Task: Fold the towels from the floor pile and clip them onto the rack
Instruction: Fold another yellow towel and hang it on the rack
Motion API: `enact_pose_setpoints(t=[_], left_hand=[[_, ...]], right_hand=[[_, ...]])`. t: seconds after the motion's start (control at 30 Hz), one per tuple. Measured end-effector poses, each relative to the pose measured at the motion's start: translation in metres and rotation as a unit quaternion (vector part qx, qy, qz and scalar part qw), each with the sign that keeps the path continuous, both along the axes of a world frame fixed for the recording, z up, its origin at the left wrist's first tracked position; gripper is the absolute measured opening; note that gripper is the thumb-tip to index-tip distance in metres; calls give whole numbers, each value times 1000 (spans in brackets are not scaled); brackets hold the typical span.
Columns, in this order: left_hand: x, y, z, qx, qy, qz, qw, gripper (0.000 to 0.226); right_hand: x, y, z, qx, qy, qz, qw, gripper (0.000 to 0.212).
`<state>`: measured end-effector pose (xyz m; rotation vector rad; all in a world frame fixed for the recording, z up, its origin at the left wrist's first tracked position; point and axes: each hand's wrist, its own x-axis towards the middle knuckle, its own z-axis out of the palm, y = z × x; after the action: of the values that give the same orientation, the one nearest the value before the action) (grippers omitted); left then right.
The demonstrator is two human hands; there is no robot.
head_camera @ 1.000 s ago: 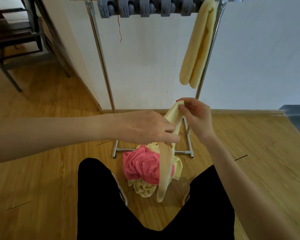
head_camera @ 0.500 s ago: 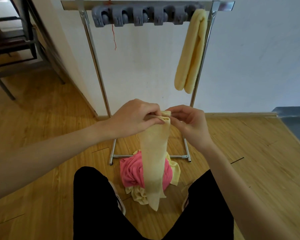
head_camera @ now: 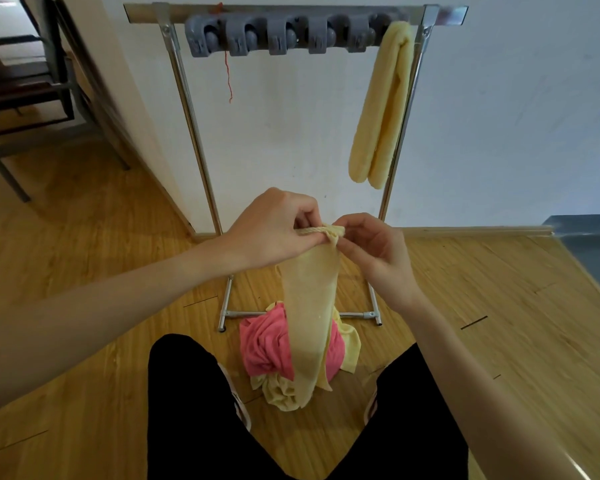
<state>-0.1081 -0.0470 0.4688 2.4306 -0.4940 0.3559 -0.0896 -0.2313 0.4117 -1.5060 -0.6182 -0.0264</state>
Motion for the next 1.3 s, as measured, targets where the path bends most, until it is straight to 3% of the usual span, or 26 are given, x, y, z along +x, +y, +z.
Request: enact_pose_setpoints(t=[0.13, 0.3, 0.4, 0.43, 0.5, 0.6, 0.67, 0.77, 0.9, 1.1, 1.17, 1.3], left_hand=[[6, -7, 11, 9, -28, 10, 1000, 16], [11, -11, 23, -24, -110, -10, 994, 25], [12, -6, 8, -50, -183, 11, 982, 55], [12, -2, -2, -62, -178, 29, 982, 69], [10, 5, -22, -127, -90, 49, 987, 80], [4, 12, -39, -306, 88, 47, 947, 51], [2, 15, -43, -351, 112, 45, 929, 23], [2, 10, -44, -348, 86, 35, 933, 9], [6, 0, -38, -323, 31, 33, 945, 11], [7, -2, -39, -317, 0, 24, 948, 14], [5, 5, -49, -308, 30, 18, 951, 22], [-5, 31, -97, -296, 174, 40, 938, 37]], right_hand=[[2, 1, 4, -1, -26, -25, 999, 33], [14, 4, 25, 38, -22, -78, 996, 23], [22, 4, 36, 49, -18, -89, 995, 24], [24, 4, 37, 50, -12, -88, 995, 25], [25, 3, 35, 44, 2, -86, 995, 26], [23, 2, 27, 31, 22, -73, 997, 29], [23, 0, 21, 12, 34, -61, 997, 29], [24, -5, 17, -46, 28, -50, 997, 29], [28, -15, 26, -90, 26, -11, 996, 29], [38, -12, 31, -166, 10, -16, 986, 11], [38, -4, 32, -180, -12, -18, 983, 11], [35, 12, 29, -153, -12, -4, 988, 11]])
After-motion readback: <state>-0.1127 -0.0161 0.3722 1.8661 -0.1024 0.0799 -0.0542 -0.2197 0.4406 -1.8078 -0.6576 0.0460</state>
